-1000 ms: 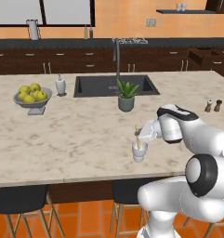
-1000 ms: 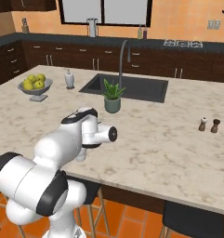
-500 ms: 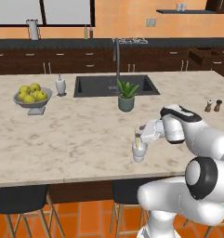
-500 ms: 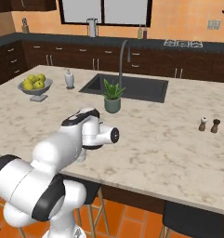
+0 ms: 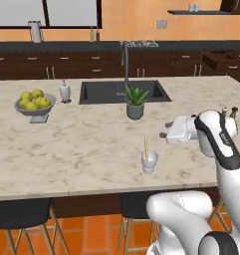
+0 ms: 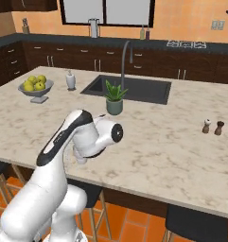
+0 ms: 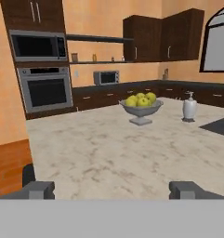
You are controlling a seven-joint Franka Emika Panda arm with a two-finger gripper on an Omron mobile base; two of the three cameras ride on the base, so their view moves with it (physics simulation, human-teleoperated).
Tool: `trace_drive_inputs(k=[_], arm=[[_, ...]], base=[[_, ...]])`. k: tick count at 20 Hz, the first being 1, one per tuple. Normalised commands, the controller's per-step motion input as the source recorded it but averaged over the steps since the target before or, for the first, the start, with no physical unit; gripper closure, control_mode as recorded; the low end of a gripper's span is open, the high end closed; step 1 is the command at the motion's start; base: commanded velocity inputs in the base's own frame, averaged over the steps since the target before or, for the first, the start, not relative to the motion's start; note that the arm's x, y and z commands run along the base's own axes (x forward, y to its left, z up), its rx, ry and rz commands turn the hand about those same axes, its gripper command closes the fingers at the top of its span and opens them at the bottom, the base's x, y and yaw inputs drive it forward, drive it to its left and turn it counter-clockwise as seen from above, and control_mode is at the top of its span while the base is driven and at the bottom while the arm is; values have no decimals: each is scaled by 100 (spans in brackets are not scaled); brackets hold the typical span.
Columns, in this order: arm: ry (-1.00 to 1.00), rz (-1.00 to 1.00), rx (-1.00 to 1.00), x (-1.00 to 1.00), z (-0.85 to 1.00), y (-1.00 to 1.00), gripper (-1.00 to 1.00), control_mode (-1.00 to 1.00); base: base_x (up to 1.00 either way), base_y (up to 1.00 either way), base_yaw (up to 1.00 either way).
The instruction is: Take a straw from the drawer in front and place it inside the glass cup on the dining counter.
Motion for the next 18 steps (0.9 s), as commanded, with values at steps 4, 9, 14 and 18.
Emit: trace_drive_inputs(k=[4,9,14,18], arm=[[0,-14,-13,-100,100,13,-100,-100],[3,-15,-31,-100,79,38,-100,-100],[23,-15,-36,-83,50,35,-100,-100],[40,-14,-38,-45,7,43,-100,-100]], base=[[0,0,0],[0,0,0],[0,0,0],[0,0,0]])
